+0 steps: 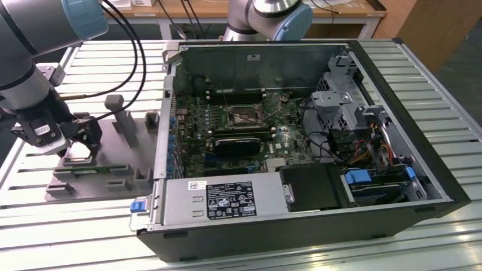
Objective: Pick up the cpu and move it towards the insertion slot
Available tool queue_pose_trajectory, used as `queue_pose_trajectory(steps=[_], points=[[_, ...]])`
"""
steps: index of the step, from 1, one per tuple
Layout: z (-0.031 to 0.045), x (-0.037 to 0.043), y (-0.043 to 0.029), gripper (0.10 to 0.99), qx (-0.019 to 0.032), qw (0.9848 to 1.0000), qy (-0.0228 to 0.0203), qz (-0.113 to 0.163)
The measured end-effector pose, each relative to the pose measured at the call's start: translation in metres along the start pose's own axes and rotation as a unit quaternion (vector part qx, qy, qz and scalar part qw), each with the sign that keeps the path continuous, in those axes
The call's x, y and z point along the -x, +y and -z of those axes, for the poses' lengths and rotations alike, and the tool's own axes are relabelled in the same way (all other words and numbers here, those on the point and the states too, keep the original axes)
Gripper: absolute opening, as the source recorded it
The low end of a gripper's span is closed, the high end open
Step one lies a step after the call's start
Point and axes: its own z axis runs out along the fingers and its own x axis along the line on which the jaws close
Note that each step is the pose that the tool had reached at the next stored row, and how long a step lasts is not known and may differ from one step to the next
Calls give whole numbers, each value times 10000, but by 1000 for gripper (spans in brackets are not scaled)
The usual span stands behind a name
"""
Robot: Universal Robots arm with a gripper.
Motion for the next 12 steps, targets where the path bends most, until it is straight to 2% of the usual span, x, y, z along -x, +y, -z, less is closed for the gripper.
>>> queue_pose_trajectory(steps=[3,4,5,7,12], points=[[0,0,0,706,0,10000,0,0],[0,0,0,643,0,10000,0,0],[0,1,0,643,0,10000,-1,0],[0,1,0,541,0,10000,0,0],[0,1,0,541,0,10000,0,0]])
